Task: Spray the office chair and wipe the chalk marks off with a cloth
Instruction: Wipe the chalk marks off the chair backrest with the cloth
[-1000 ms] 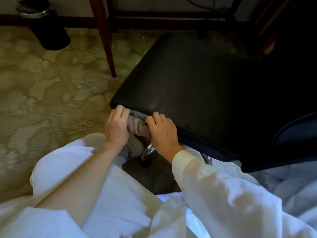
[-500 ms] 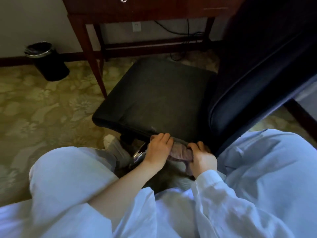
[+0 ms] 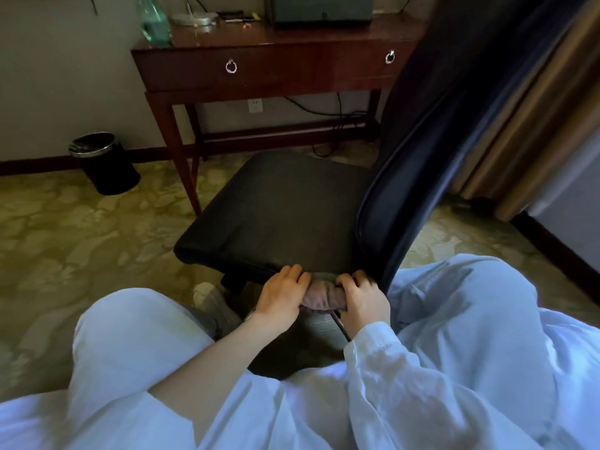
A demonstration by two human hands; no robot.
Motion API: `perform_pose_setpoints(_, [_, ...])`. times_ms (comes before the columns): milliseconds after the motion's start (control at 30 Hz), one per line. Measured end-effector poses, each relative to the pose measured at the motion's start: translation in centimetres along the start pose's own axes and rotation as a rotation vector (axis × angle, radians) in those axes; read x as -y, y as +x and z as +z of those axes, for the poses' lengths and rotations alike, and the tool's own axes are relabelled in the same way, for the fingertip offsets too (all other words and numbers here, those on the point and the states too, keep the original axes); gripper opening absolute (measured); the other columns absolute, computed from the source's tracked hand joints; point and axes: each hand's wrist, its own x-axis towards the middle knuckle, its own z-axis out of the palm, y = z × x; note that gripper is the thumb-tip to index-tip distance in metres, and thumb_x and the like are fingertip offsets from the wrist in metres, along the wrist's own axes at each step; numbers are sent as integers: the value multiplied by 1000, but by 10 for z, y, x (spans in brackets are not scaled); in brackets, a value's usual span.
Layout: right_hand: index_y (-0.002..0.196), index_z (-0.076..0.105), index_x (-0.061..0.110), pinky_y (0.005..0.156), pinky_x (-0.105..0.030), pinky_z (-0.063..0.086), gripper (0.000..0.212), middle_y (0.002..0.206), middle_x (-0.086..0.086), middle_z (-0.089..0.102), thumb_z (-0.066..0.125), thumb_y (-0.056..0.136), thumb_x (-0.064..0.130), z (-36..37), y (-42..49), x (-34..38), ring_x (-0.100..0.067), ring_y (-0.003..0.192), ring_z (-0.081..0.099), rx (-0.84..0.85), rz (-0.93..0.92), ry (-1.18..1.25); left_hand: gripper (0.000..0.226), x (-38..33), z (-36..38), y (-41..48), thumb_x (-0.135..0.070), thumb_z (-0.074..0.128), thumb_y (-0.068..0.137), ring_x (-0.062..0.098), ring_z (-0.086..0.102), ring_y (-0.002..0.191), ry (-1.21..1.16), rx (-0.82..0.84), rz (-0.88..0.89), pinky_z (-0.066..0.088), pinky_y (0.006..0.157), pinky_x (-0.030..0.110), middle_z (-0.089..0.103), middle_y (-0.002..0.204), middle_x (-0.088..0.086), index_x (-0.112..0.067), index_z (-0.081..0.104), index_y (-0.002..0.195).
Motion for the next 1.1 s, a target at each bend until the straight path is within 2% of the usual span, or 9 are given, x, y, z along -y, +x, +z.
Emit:
perform_pose_setpoints(167, [96,68,15,53,-35,51,58,92,-13,63,81,42,1,-22,-8,2,-34,72,62,-134,-40,-21,54,-3,-28,5,-10,61,86,25,44,120,37,-55,44,44,92,32,45,134,7,-12,43,137])
perform_pose_setpoints(233, [92,68,15,46,-32,48,60,86,-11,62,81,36,-1,-35,-8,2,-32,66,60,-214,-64,-27,55,-5,-42,7,-8,63,83,25,45,118,36,-92,57,45,90,33,45,133,7,-11,44,135])
perform_pose_setpoints(333, [95,67,16,45,-33,49,58,87,-10,60,78,41,-4,-54,-7,2,-31,67,59,-288,-85,-6,54,-9,-64,9,-4,68,76,29,50,111,30,-172,79,49,81,36,51,126,10,-8,52,127])
perform_pose_setpoints(433, [96,67,17,46,-30,47,56,89,-8,61,79,45,-2,-75,-7,6,-28,69,59,-341,-99,-9,54,-11,-83,11,-1,78,61,30,59,94,30,-202,98,53,63,36,60,109,10,-7,62,112])
perform_pose_setpoints(500, [97,67,18,47,-29,47,54,91,-7,61,80,48,0,-89,-6,10,-27,71,59,-367,-116,-14,56,-10,-96,13,-3,81,57,29,60,90,45,-214,102,52,59,34,61,107,10,-7,63,110])
perform_pose_setpoints(633, [94,69,18,44,-27,45,56,89,-7,62,82,43,0,-113,0,15,-28,68,60,-423,-148,-24,55,-9,-120,14,-3,79,59,27,58,91,45,-275,105,51,62,32,60,108,8,-8,62,111])
perform_pose_setpoints(800, [94,68,18,45,-25,46,61,90,-6,63,85,38,4,-133,2,13,-25,68,61,-448,-164,-46,53,-14,-143,21,-10,72,76,22,52,106,62,-320,138,49,77,29,53,125,6,-12,55,125])
perform_pose_setpoints(933, [95,69,20,45,-21,47,74,93,-4,64,92,25,15,-139,3,6,-19,67,63,-416,-166,-87,49,-19,-155,30,-9,70,77,20,53,103,70,-325,174,47,76,27,55,122,5,-12,57,124])
perform_pose_setpoints(1100, [95,69,19,47,-21,49,69,93,-2,64,93,30,16,-141,6,-1,-18,65,63,-432,-155,-61,46,-23,-159,44,-7,68,79,20,52,106,71,-323,218,48,80,28,55,124,5,-12,58,124])
